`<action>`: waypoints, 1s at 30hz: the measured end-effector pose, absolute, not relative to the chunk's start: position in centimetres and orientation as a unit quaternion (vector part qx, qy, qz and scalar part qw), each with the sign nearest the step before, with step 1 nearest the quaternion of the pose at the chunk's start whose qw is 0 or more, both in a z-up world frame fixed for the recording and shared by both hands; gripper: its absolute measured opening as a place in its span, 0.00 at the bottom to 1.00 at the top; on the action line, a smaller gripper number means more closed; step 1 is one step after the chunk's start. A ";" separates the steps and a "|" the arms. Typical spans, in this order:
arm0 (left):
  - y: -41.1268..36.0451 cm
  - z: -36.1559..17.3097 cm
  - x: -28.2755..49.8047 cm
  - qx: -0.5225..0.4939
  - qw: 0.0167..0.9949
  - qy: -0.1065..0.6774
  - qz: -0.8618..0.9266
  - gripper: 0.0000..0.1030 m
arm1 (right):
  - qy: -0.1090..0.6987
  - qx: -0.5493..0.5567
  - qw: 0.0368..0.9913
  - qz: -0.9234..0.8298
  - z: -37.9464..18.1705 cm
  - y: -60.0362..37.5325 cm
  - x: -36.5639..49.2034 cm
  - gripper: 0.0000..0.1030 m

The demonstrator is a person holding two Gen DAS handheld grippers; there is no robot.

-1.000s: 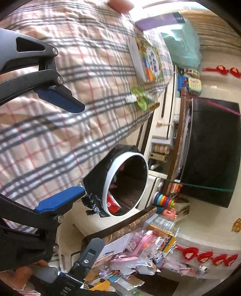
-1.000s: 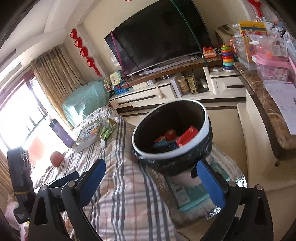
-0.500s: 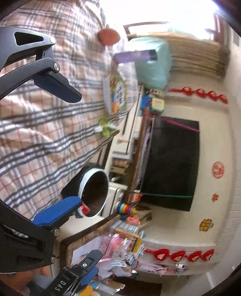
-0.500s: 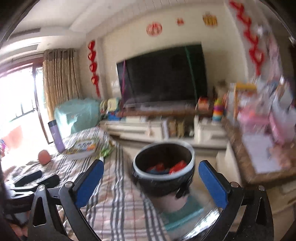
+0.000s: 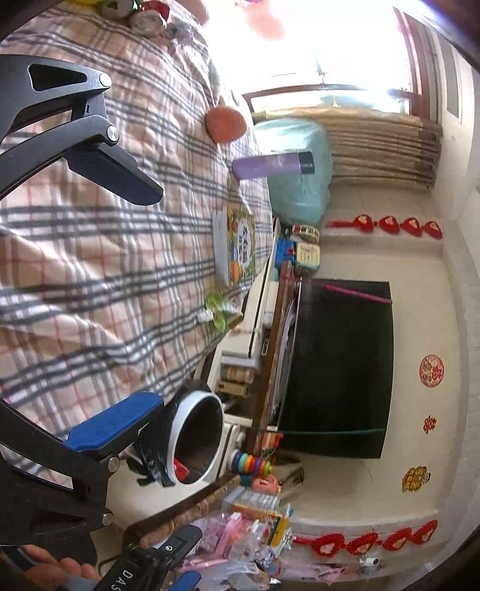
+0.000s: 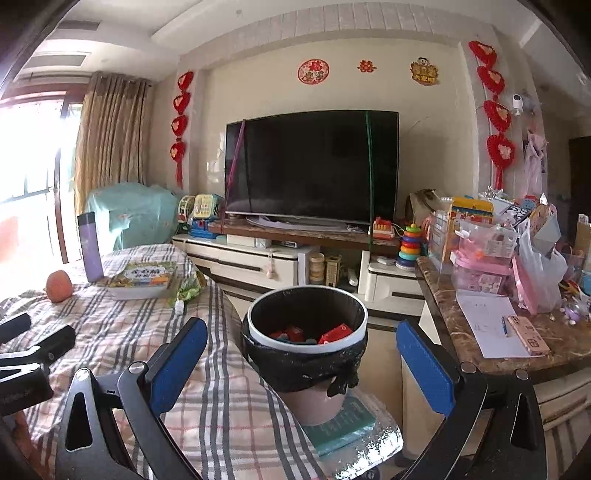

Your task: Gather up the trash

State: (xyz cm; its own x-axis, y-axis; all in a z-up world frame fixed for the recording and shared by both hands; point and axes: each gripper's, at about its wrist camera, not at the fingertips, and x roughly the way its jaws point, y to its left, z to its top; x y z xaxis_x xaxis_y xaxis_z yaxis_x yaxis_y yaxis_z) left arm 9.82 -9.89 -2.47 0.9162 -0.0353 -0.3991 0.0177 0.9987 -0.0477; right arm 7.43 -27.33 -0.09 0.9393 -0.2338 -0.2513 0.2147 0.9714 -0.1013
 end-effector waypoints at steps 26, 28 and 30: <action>-9.8 -3.5 9.7 0.003 0.979 0.204 0.003 0.99 | 0.144 -0.036 0.981 -0.126 -1.4 -27.2 7.6 1.00; -9.8 -3.5 9.7 0.004 0.979 0.204 0.002 0.99 | 0.144 -0.034 0.981 -0.125 -1.4 -27.3 7.5 1.00; -9.8 -3.5 9.7 0.005 0.979 0.203 0.003 0.99 | 0.143 -0.033 0.981 -0.125 -1.3 -27.4 7.5 1.00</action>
